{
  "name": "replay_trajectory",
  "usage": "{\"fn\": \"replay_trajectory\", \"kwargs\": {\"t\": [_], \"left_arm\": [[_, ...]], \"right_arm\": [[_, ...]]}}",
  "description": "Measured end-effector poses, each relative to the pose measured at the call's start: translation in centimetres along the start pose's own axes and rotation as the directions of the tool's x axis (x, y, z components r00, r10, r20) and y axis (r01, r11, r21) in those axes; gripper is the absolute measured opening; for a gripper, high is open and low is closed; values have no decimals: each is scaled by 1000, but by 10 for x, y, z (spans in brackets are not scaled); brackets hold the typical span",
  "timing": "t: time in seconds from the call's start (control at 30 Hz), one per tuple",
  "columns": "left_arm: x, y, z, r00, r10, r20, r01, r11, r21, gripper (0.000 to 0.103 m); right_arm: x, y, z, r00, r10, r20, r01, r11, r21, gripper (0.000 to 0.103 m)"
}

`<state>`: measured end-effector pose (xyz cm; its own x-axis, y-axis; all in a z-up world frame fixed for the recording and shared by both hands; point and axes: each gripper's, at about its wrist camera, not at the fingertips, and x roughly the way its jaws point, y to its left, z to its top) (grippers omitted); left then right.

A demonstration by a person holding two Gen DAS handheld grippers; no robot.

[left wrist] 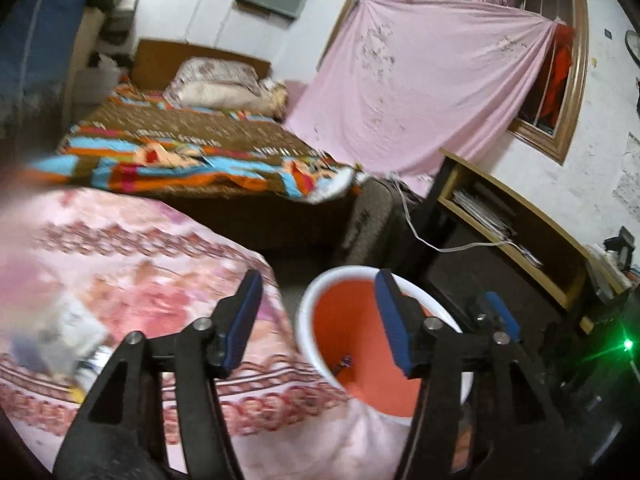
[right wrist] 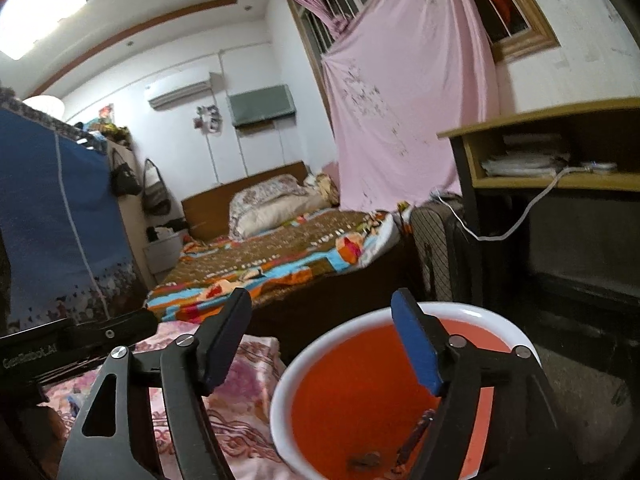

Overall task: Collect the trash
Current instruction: 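Move both open tools back over the trash on the bedspread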

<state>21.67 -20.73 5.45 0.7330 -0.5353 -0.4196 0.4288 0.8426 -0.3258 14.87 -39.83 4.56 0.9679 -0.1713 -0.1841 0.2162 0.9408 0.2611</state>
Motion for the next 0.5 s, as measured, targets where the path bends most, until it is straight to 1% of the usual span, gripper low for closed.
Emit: {"fn": "replay_trajectory", "kwargs": {"t": [0.03, 0.07, 0.1, 0.13, 0.2, 0.23, 0.27, 0.3, 0.33, 0.37, 0.4, 0.5], "left_arm": [[-6, 3, 1, 1000, 16, 20, -16, 1000, 4, 50], [-12, 6, 2, 999, 30, 41, -31, 999, 8, 55], [-21, 11, 1, 996, 52, 75, -53, 998, 16, 59], [-29, 15, 1, 992, 71, 102, -74, 997, 20, 61], [-41, 22, 2, 984, 103, 144, -108, 994, 23, 68], [-47, 26, 1, 980, 116, 161, -121, 992, 22, 70], [-51, 29, 2, 976, 128, 175, -134, 991, 21, 75], [-57, 34, 1, 971, 144, 193, -151, 988, 21, 81], [-64, 38, 0, 963, 164, 213, -172, 985, 20, 85], [-69, 41, -1, 956, 180, 230, -189, 982, 18, 92], [-77, 47, -3, 943, 206, 261, -217, 976, 13, 92], [-91, 57, -6, 922, 254, 291, -268, 963, 10, 92]], "right_arm": [[-1, 2, 1, 1000, 6, 7, -6, 1000, -4, 78], [-2, 5, 1, 1000, 18, 22, -18, 1000, -8, 80], [-3, 7, 2, 999, 25, 30, -25, 1000, -11, 81], [-5, 10, 2, 999, 35, 42, -35, 999, -14, 84], [-8, 16, 2, 996, 57, 66, -55, 998, -29, 88], [-10, 19, 2, 995, 65, 78, -62, 997, -37, 93], [-11, 22, 2, 993, 73, 88, -69, 997, -42, 100], [-12, 25, 3, 992, 83, 99, -78, 996, -48, 103], [-14, 29, 3, 989, 96, 114, -90, 994, -54, 103], [-17, 32, 3, 985, 111, 129, -104, 993, -62, 103], [-19, 36, 3, 982, 127, 141, -118, 990, -73, 103], [-24, 48, 3, 973, 161, 166, -145, 984, -107, 103]]}}
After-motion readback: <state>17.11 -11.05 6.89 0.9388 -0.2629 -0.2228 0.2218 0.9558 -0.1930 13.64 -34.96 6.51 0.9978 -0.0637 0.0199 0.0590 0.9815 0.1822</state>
